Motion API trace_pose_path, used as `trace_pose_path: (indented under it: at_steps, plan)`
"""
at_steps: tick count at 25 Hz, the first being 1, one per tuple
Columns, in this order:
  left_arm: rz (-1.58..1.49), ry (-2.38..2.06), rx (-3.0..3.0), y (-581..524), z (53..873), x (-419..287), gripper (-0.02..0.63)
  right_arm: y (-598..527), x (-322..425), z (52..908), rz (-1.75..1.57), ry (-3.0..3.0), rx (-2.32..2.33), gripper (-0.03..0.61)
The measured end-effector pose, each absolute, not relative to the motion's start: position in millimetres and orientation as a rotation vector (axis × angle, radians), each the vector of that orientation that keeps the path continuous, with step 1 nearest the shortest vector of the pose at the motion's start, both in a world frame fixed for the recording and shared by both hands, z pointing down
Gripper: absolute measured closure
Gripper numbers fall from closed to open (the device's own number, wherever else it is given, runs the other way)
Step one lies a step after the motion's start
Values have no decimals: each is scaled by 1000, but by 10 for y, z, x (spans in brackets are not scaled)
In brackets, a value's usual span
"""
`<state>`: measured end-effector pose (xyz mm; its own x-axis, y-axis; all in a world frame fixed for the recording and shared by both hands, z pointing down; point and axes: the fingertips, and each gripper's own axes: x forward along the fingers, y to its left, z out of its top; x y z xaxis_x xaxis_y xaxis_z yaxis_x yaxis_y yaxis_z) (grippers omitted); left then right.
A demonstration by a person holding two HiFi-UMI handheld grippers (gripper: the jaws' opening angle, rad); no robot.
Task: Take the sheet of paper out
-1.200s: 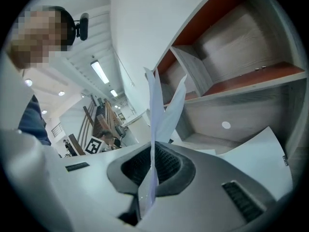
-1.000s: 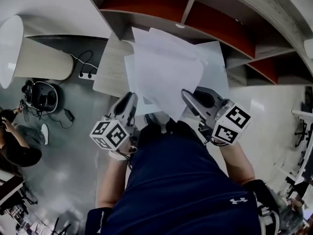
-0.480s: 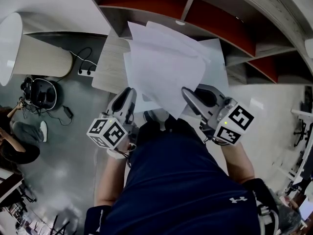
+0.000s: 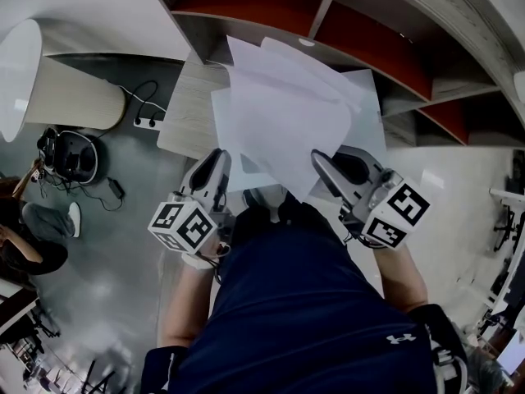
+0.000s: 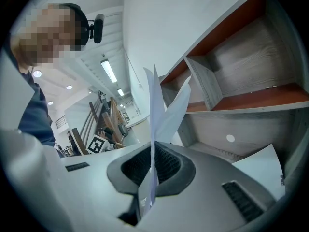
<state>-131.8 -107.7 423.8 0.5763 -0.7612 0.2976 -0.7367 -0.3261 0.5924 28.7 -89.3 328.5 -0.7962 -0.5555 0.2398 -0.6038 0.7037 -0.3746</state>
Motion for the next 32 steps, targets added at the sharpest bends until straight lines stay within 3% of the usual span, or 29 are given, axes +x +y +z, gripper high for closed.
trace_pose_path:
  at_steps: [32]
  plan:
    - [-31, -1162, 2078, -1067, 4348, -1251, 540, -875, 292, 3341, 665, -2783, 930, 565]
